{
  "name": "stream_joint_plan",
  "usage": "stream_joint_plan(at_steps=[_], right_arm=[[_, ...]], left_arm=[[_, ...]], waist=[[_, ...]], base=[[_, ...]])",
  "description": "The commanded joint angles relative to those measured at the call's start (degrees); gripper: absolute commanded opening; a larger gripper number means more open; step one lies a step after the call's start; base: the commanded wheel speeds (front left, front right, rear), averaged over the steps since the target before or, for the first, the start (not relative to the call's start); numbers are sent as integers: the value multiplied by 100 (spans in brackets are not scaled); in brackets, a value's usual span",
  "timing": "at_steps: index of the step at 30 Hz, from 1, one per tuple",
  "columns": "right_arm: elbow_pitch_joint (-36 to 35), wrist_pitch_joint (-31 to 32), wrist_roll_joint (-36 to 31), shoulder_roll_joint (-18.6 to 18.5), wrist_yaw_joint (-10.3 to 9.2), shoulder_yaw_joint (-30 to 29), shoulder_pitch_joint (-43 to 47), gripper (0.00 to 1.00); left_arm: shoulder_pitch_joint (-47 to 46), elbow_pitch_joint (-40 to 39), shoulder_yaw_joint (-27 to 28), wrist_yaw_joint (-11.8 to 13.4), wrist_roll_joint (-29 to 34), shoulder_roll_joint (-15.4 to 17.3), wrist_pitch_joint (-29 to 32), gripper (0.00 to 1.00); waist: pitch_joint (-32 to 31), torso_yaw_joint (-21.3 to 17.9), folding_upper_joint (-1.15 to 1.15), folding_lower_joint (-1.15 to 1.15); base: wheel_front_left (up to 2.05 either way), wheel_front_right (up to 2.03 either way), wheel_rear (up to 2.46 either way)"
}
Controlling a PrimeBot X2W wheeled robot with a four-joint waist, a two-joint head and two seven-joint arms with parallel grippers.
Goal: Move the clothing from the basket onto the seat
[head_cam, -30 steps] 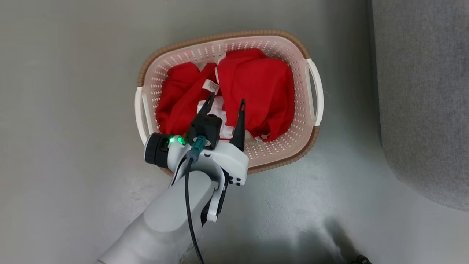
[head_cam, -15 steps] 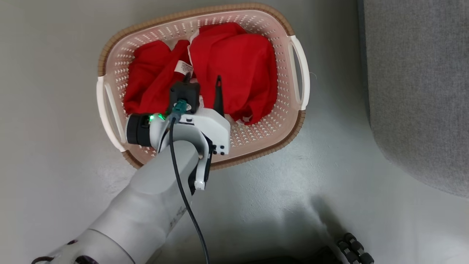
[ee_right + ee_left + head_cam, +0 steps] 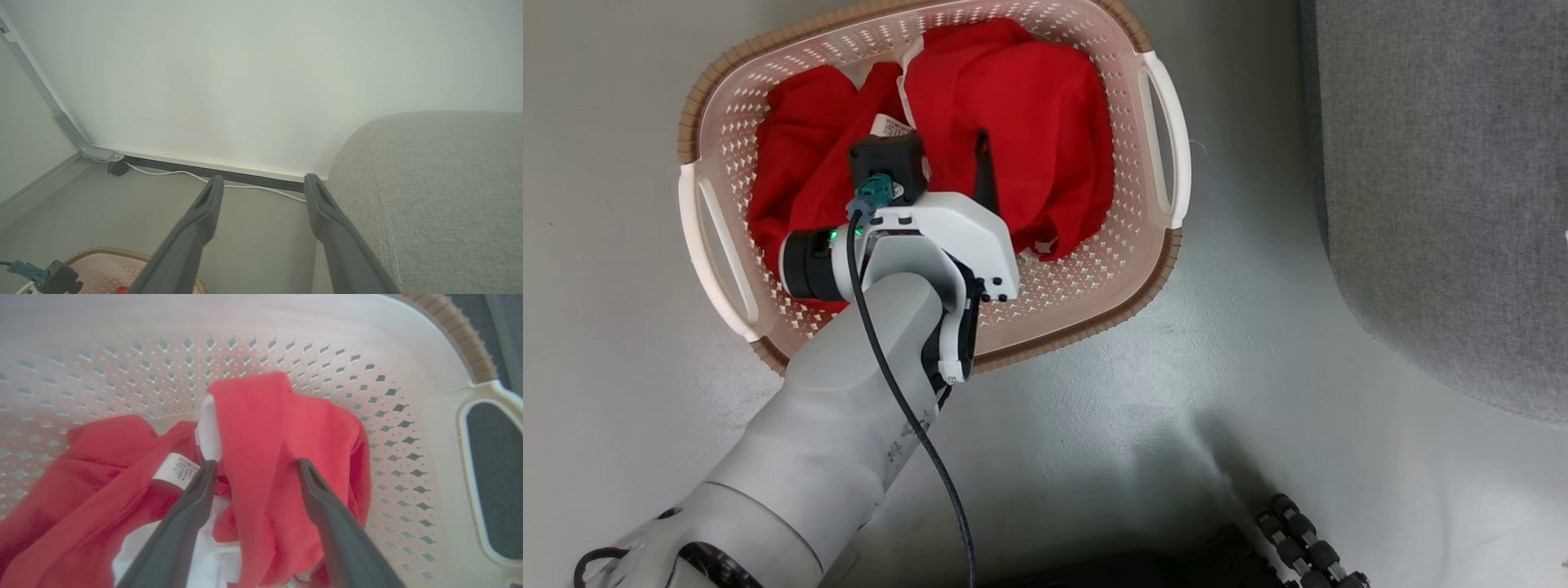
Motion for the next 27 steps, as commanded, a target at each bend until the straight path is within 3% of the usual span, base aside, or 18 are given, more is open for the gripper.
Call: stream_joint_plan(at_steps=[1, 2, 7, 27], right_arm=[[-131, -33, -11, -91, 24, 37, 185, 100], [-118, -33, -17, -85, 24, 42, 179, 100], [-7, -33, -3, -46, 24, 17, 200, 100], [678, -33, -90, 88, 24, 318, 790, 100]], left_arm=[[8, -117, 67, -101, -97, 10, -35, 36], [15, -129, 65, -170, -143, 10, -35, 0], [32, -200, -49, -368, -92, 10, -35, 0], [1563, -1393, 925, -475, 1539, 10, -35, 0]], waist=[[-9, -1, 0, 0], [-17, 1, 0, 0], [-174, 73, 0, 0], [-2091, 430, 0, 0]], base=[[0, 0, 0], [0, 0, 0], [0, 0, 0], [0, 0, 0]])
